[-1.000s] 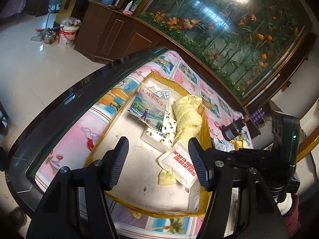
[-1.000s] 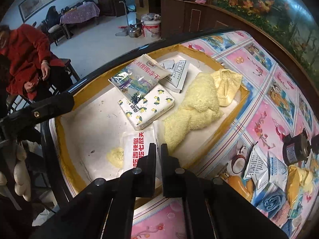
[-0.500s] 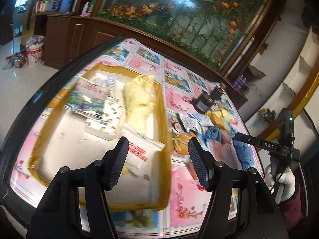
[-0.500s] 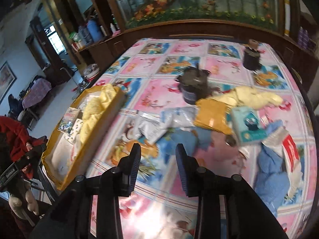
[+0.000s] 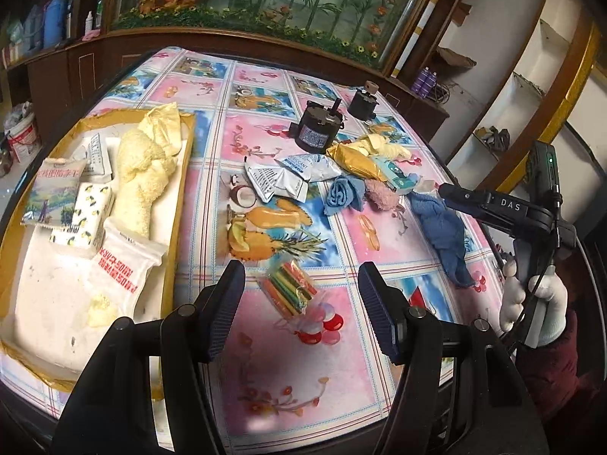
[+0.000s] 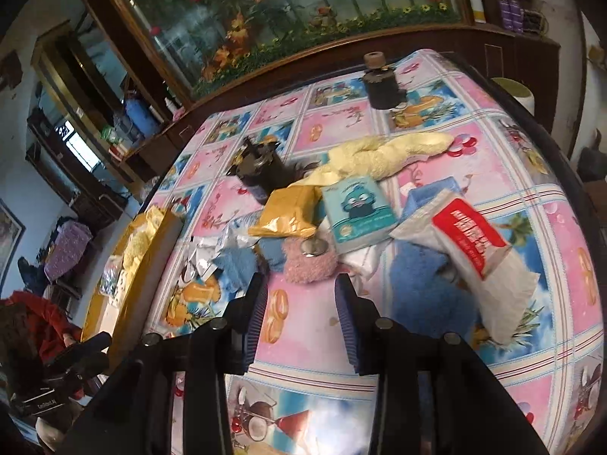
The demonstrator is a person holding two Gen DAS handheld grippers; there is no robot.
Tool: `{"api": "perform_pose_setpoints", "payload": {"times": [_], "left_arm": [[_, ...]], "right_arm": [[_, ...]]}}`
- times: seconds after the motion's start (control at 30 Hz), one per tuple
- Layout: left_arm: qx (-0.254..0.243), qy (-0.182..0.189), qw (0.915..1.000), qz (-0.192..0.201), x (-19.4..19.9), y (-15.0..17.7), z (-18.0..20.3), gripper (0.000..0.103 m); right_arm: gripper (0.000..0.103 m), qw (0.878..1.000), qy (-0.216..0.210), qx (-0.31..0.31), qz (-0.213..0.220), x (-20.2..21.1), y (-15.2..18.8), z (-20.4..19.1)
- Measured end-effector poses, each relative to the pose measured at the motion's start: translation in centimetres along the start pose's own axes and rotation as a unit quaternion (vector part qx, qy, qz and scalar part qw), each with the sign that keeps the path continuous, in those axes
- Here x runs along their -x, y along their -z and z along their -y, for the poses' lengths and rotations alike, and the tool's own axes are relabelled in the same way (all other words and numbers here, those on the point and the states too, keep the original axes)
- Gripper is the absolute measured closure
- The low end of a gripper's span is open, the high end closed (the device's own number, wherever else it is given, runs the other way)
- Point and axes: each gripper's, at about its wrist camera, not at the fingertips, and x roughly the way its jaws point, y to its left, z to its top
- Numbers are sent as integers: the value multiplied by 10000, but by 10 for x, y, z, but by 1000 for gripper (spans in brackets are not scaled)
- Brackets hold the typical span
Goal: Organize soft objects
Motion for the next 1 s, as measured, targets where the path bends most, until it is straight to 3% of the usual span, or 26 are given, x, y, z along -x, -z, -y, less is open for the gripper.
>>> {"api": "perform_pose_setpoints", "payload": {"times": [0.27,0.43,0.57,0.6,0.63,0.67,0.9,1.0], "left_arm": [[-950,-174,9951,-210,-79,-48,50,41],[-1771,-549,9818,-420,-149,-71,78,41],[-2073,-703,9731,-724,-186,-71,90,41],[-2051,-699,9723,-879,-192,-70,90,48],[-1975,-723,9727,-977,-195,-69,89,77],[-1886,-661,9738,-1082,-196,-68,87,81],[-1652,-262,9791,-1161,-139,-48,72,81],[-1791,-304,9760,-1201,-119,-32,74,77]], "right_arm": [[63,9992,317,-238,73,12,18,49],[63,9990,247,-359,140,22,22,61],[63,9994,168,-282,140,21,20,59],[63,9994,142,-272,132,20,20,58],[63,9995,117,-264,125,19,19,57],[63,9995,100,-257,123,18,19,56],[63,9999,-128,26,-10,10,21,34],[52,9994,-254,153,-159,0,20,19]]}}
